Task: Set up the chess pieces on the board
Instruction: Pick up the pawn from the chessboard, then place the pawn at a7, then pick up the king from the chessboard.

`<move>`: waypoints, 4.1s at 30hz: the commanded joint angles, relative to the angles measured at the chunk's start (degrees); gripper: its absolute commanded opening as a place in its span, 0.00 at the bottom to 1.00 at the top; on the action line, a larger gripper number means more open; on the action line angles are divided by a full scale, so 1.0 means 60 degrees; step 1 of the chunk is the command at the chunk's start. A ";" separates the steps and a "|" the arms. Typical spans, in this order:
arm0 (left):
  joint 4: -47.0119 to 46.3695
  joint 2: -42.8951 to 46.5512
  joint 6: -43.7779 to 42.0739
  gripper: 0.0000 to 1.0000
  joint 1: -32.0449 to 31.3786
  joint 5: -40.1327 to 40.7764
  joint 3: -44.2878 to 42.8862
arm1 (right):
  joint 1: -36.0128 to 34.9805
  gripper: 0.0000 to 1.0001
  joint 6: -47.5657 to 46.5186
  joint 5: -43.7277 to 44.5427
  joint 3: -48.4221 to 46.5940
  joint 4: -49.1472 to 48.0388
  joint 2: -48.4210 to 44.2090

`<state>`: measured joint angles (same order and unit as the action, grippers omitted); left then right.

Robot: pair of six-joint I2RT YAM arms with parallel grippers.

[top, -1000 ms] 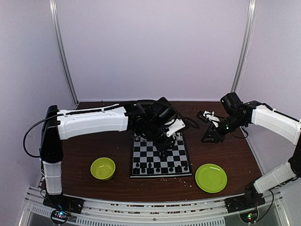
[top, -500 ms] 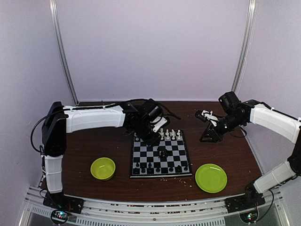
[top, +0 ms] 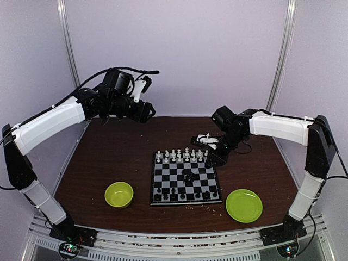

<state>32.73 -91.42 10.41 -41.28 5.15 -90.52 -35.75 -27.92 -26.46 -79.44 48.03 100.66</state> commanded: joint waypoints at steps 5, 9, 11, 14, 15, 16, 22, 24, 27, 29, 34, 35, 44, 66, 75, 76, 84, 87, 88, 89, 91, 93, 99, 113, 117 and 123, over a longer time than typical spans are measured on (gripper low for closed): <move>-0.1540 0.0128 0.0768 0.58 0.1311 -0.2611 0.1037 | -0.0783 0.32 0.0060 0.1163 -0.1436 0.0657 0.1546; -0.1350 0.0278 0.0924 0.57 0.1645 -0.2831 0.1156 | -0.0985 0.32 0.0097 0.1311 -0.1977 0.0933 0.2103; -0.1344 0.0420 0.0885 0.57 0.1765 -0.2939 0.1145 | -0.1048 0.32 0.0107 0.1381 -0.2171 0.1021 0.2312; -0.1364 0.0616 0.0928 0.57 0.1920 -0.2923 0.1237 | -0.1111 0.32 0.0144 0.1396 -0.2290 0.1076 0.2548; -0.1368 0.0664 0.0930 0.57 0.1965 -0.2934 0.1256 | -0.1137 0.32 0.0175 0.1444 -0.2288 0.1048 0.2614; -0.1368 0.0687 0.0930 0.57 0.1971 -0.2956 0.1258 | -0.1171 0.32 0.0197 0.1486 -0.2308 0.1030 0.2696; -0.1369 0.0676 0.0945 0.57 0.1986 -0.3228 0.1273 | -0.1246 0.31 0.0331 0.1608 -0.2455 0.1118 0.3090; -0.1373 0.0628 0.0934 0.57 0.1980 -0.3231 0.1273 | -0.1249 0.28 0.0353 0.1630 -0.2411 0.1112 0.3115; -0.1368 0.0603 0.0912 0.57 0.1983 -0.3231 0.1273 | -0.1250 0.22 0.0403 0.1737 -0.2299 0.1058 0.3091; -0.1368 0.0570 0.0903 0.57 0.1983 -0.3235 0.1286 | -0.1242 0.18 0.0441 0.1780 -0.2233 0.1025 0.3058; -0.1368 0.0475 0.0915 0.57 0.1984 -0.3321 0.1277 | -0.1243 0.08 0.0515 0.1788 -0.2055 0.1032 0.2875; -0.1372 0.0440 0.0923 0.56 0.1979 -0.3356 0.1281 | -0.1225 0.07 0.0522 0.1788 -0.1935 0.1026 0.2778; -0.1368 0.0366 0.0959 0.57 0.1986 -0.3569 0.1259 | -0.1061 0.05 0.0247 0.1698 -0.0451 0.0916 0.1049; -0.1368 0.0236 0.1024 0.56 0.1974 -0.3917 0.1217 | -0.1066 0.06 -0.0048 0.1259 0.0889 0.0689 0.0784; -0.1368 0.0212 0.1033 0.56 0.1980 -0.3962 0.1215 | -0.1073 0.07 -0.0129 0.1172 0.1106 0.0676 0.0835; -0.1368 0.0208 0.1033 0.56 0.1975 -0.3963 0.1215 | -0.1077 0.07 -0.0135 0.1172 0.1105 0.0686 0.0836; -0.1368 0.0135 0.1062 0.56 0.1978 -0.4036 0.1215 | -0.1074 0.07 -0.0152 0.1107 0.1181 0.0683 0.0823; -0.1368 0.0121 0.1062 0.56 0.1973 -0.4051 0.1222 | -0.1093 0.08 -0.0162 0.1092 0.1195 0.0693 0.0841; -0.1370 0.0101 0.1062 0.56 0.1974 -0.4072 0.1215 | -0.1078 0.09 -0.0165 0.1109 0.1193 0.0696 0.0852; -0.1368 0.0104 0.1075 0.56 0.1974 -0.4078 0.1215 | -0.1094 0.09 -0.0156 0.1141 0.1198 0.0678 0.0853; -0.1367 0.0104 0.1088 0.56 0.1975 -0.4109 0.1201 | -0.1076 0.13 -0.0146 0.1210 0.1220 0.0654 0.0836; -0.1368 0.0088 0.1091 0.56 0.1982 -0.4138 0.1200 | -0.1084 0.17 -0.0097 0.1237 0.1181 0.0654 0.0819; -0.1255 -0.0058 0.0991 0.55 0.1948 -0.4428 0.1112 | -0.1006 0.28 -0.0116 0.1049 0.0749 0.1022 0.0280; 0.0354 -0.1428 -0.1325 0.37 -0.1110 -0.1294 0.0409 | 0.0824 0.29 0.0080 -0.0066 0.2073 -0.0284 -0.3622; -0.0920 -0.1664 -0.1112 0.34 -0.1799 -0.1445 0.1551 | 0.1604 0.29 0.0476 -0.0756 0.3273 -0.1596 -0.4586; -0.2470 -0.2254 -0.0806 0.42 -0.2578 -0.1179 0.2312 | 0.2209 0.30 0.0442 -0.1300 0.3645 -0.1797 -0.5106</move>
<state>26.41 -102.41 5.06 -54.81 -4.56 -78.06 -23.97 -26.35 -29.85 -57.84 41.41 72.23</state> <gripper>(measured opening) 0.408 0.295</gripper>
